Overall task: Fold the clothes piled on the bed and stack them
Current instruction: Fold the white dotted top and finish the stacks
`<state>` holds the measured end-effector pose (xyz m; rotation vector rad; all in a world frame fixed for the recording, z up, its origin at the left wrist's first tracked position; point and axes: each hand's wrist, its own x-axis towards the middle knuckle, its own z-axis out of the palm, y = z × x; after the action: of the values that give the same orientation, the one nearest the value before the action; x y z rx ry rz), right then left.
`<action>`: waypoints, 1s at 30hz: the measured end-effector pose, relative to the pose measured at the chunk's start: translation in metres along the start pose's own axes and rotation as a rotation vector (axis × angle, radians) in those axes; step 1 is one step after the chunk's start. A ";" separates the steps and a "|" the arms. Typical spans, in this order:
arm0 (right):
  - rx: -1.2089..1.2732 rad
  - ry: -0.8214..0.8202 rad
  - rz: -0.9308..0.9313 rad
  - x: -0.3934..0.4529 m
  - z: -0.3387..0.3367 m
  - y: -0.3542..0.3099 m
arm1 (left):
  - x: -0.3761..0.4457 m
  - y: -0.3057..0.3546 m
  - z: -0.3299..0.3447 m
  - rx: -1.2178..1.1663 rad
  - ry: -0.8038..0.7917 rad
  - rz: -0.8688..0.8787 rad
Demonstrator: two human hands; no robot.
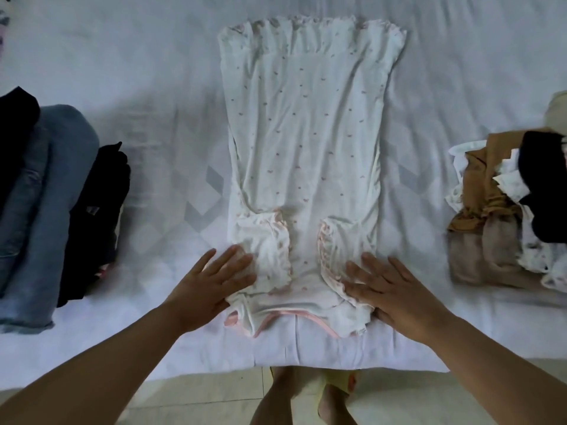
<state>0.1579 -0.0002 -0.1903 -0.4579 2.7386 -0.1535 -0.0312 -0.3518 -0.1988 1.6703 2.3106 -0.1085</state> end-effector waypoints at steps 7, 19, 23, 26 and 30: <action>0.109 0.051 -0.086 -0.010 -0.009 -0.003 | -0.021 0.012 -0.010 -0.173 0.013 0.029; 0.510 -0.411 0.229 -0.059 -0.035 -0.041 | -0.054 0.061 -0.028 -0.551 -0.285 -0.212; 0.995 -0.313 0.531 -0.044 -0.050 -0.018 | -0.032 0.048 -0.056 -0.858 -0.284 -0.417; 1.186 -0.134 0.631 -0.024 -0.076 0.007 | -0.008 0.025 -0.073 -1.141 -0.099 -0.594; 1.368 0.092 0.683 0.010 -0.095 0.038 | 0.031 -0.005 -0.092 -1.217 0.087 -0.730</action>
<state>0.1033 0.0364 -0.1116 0.8252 2.0118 -1.6443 -0.0623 -0.3038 -0.1204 0.2335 2.1070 1.0022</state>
